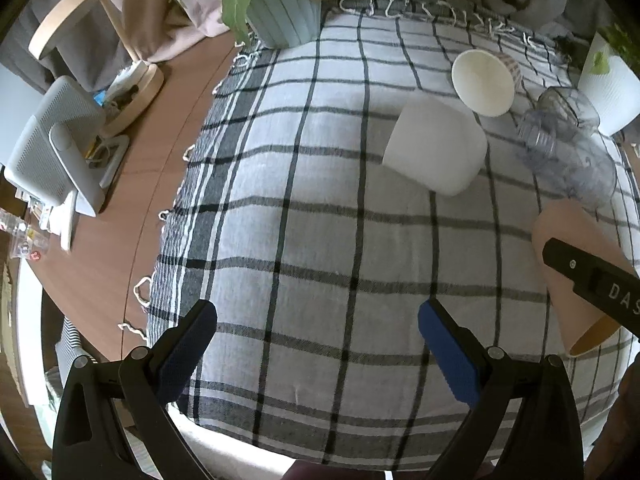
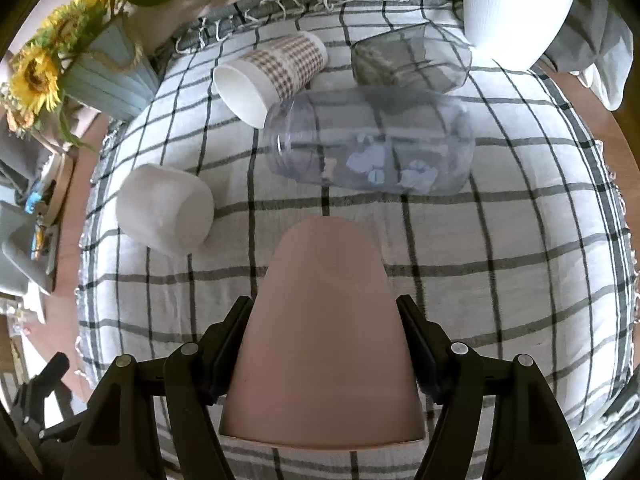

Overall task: Flip cup upside down
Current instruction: 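Lift the tan cup with the right tool toward the left tool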

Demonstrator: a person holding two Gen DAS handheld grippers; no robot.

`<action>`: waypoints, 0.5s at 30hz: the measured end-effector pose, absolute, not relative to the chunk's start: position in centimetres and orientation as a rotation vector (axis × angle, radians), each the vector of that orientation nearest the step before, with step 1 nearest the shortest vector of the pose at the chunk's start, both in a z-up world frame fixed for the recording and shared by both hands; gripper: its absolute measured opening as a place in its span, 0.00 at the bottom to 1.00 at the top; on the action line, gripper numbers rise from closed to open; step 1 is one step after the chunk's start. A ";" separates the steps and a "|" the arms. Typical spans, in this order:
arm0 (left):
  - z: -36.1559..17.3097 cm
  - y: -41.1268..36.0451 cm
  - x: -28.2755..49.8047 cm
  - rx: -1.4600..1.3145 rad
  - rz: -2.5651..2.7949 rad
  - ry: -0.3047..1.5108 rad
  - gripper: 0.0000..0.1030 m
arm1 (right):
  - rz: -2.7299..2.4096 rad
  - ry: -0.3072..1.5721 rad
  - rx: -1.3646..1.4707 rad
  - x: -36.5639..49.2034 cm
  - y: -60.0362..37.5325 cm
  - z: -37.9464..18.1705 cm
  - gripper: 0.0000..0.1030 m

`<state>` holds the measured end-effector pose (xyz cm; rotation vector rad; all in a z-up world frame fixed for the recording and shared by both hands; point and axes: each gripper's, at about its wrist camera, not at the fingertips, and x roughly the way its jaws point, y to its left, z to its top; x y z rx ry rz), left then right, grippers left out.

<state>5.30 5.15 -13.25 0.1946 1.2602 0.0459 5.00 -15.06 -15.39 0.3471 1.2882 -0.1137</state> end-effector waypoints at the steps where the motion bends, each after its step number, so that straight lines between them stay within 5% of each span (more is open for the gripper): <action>1: -13.3 5.2 5.2 0.197 0.046 1.262 1.00 | -0.115 1.292 0.345 5.0 -14.9 -15.6 0.69; 15: -13.5 5.6 4.5 0.187 0.037 1.274 1.00 | -0.097 1.375 0.341 3.6 -13.7 -17.8 0.69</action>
